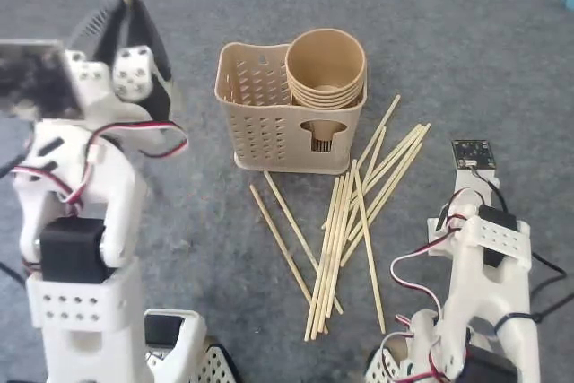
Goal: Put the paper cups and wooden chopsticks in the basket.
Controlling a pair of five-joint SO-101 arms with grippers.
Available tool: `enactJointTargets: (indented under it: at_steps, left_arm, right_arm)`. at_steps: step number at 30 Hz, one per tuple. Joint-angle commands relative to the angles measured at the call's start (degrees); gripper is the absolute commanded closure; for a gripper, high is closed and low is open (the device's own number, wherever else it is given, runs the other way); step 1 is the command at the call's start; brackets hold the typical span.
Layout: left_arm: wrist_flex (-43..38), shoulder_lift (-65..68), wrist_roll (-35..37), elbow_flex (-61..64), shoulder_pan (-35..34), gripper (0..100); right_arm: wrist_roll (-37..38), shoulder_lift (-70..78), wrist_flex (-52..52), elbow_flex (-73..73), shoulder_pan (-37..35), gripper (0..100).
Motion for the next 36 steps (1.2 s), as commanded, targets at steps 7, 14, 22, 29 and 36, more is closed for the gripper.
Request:
enactJointTargets:
  at_steps: [7, 14, 22, 29, 36]
  left_arm:
    - [-17.67, 6.95, 0.62, -5.05, 4.22, 99]
    - [-16.35, 11.60, 0.62, -6.46, 10.37, 99]
    - [-17.32, 19.25, 0.53, -3.91, 11.78, 99]
    - [-22.15, 20.48, 0.44, 4.00, 11.34, 90]
    - [-14.15, 15.21, 0.18, 4.79, 9.85, 81]
  right_arm:
    - [0.70, -2.42, -1.36, -0.35, 0.40, 96.9]
    - [0.70, -2.42, -1.45, -0.35, 0.40, 96.9]
    - [0.70, -2.42, -1.45, -0.35, 0.40, 96.9]
    - [0.70, -2.42, -1.45, -0.35, 0.40, 96.9]
    - [0.70, -2.42, -1.45, -0.35, 0.40, 96.9]
